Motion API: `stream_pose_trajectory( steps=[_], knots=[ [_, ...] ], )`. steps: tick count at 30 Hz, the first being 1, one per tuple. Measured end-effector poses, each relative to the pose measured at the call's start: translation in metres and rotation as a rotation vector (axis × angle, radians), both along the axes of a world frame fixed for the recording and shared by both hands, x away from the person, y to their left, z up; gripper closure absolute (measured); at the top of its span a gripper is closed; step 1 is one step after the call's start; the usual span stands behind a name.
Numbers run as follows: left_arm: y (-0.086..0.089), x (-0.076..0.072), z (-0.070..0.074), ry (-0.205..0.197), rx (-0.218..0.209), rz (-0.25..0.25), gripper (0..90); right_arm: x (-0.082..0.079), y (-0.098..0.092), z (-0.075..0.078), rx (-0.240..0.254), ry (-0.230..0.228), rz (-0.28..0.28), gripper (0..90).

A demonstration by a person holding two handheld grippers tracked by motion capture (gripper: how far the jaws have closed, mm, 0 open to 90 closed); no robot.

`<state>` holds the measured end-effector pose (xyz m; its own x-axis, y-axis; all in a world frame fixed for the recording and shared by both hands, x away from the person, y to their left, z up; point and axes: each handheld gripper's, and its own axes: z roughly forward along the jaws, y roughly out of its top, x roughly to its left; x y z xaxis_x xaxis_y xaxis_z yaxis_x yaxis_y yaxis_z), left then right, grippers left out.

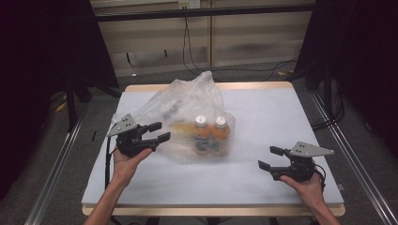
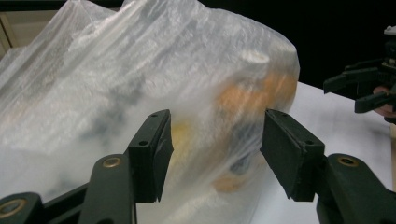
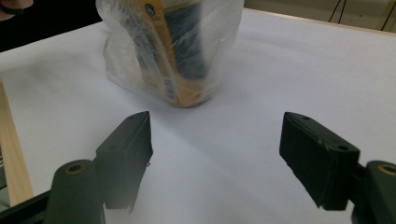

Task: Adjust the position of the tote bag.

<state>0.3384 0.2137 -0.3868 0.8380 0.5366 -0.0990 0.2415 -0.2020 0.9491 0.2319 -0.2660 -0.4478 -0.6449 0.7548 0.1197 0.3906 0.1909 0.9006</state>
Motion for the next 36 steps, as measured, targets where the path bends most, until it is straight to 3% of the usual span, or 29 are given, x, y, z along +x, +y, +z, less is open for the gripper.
stream_pose_trajectory(
  steps=[5, 9, 10, 12, 23, 25, 29, 36],
  knots=[
    [-0.007, 0.015, 0.011, -0.011, -0.006, -0.015, 43.1, 0.001, 0.004, -0.001, -0.013, 0.007, 0.008, 25.0],
    [-0.009, 0.022, 0.019, -0.019, -0.003, 0.005, 41.3, 0.002, 0.005, -0.002, -0.013, 0.011, 0.008, 25.0],
    [-0.011, 0.027, 0.023, -0.022, -0.016, -0.002, 41.2, 0.002, 0.006, -0.003, -0.017, 0.013, 0.017, 25.0],
    [-0.013, 0.033, 0.028, -0.027, 0.01, 0.009, 40.0, 0.002, 0.007, -0.003, -0.021, 0.013, 0.017, 25.0],
    [-0.033, 0.074, 0.047, -0.02, -0.003, 0.001, 42.6, 0.002, 0.006, -0.003, -0.018, 0.017, 0.016, 24.9],
    [-0.037, 0.078, 0.049, -0.027, 0.011, -0.001, 47.9, 0.002, 0.006, -0.003, -0.017, 0.015, 0.019, 24.9],
    [-0.043, 0.084, 0.051, -0.028, 0.009, -0.012, 49.3, 0.002, 0.006, -0.003, -0.02, 0.017, 0.021, 24.9],
    [-0.053, 0.102, 0.046, 0.023, 0.019, -0.018, 48.0, 0.003, 0.006, -0.005, -0.02, 0.025, 0.019, 24.9]
  ],
)
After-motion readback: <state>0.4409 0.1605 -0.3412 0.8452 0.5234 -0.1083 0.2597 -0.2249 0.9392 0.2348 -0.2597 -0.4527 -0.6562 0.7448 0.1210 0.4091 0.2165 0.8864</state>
